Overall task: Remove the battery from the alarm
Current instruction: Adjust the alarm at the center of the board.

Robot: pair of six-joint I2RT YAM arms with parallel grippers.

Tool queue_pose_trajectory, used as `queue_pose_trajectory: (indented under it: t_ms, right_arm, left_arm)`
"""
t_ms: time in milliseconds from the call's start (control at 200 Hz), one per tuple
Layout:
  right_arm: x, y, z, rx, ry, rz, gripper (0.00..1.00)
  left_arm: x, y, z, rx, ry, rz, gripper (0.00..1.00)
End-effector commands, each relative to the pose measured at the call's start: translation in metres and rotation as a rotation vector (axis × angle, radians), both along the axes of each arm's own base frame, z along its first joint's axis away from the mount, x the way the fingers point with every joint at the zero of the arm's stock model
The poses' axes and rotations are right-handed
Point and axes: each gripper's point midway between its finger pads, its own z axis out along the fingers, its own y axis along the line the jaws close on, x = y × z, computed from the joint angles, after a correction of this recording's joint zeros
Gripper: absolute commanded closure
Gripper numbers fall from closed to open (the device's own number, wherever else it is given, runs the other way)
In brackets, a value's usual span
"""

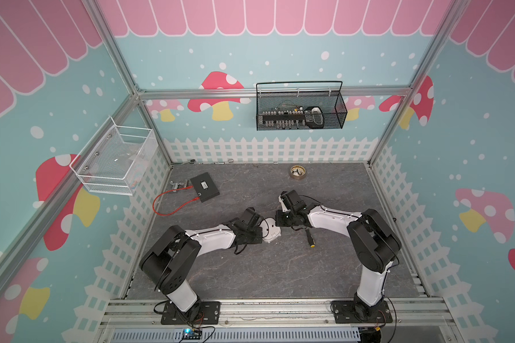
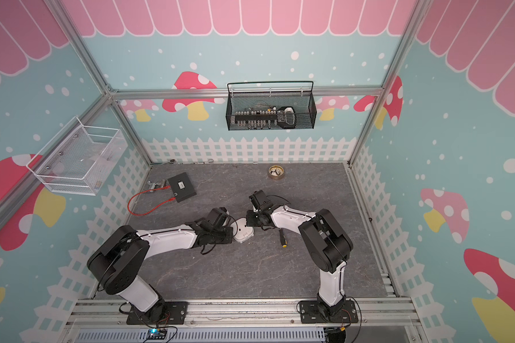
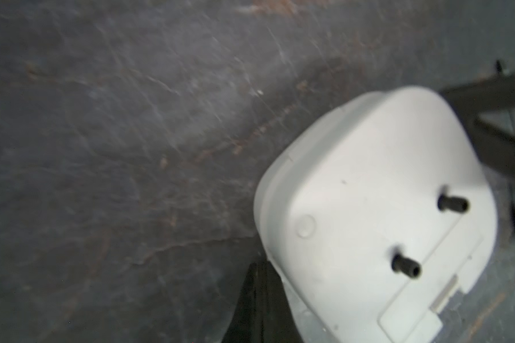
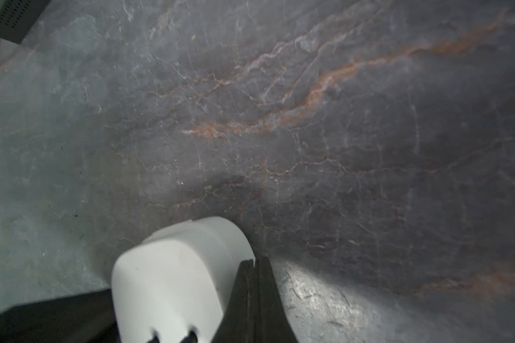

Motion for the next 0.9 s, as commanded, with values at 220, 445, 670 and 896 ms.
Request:
queue_pose_trajectory:
  t_ms: [220, 445, 670, 896]
  right_arm:
    - [0.0, 0.007, 0.047, -0.028, -0.095, 0.037, 1.0]
    - [-0.036, -0.032, 0.065, -0.028, -0.099, -0.033, 1.0]
    - [-0.081, -0.043, 0.062, 0.128, -0.028, -0.07, 0.96]
    - [-0.09, -0.045, 0.05, 0.149, 0.012, -0.085, 0.95]
  left_arm:
    - [-0.028, -0.027, 0.036, -0.109, -0.049, -0.035, 1.0]
    - [0.011, -0.004, 0.104, -0.1, -0.205, 0.035, 0.72]
    - [0.064, -0.012, 0.099, -0.133, -0.209, 0.021, 0.59]
    - [0.083, -0.036, 0.075, -0.178, -0.15, -0.026, 0.58]
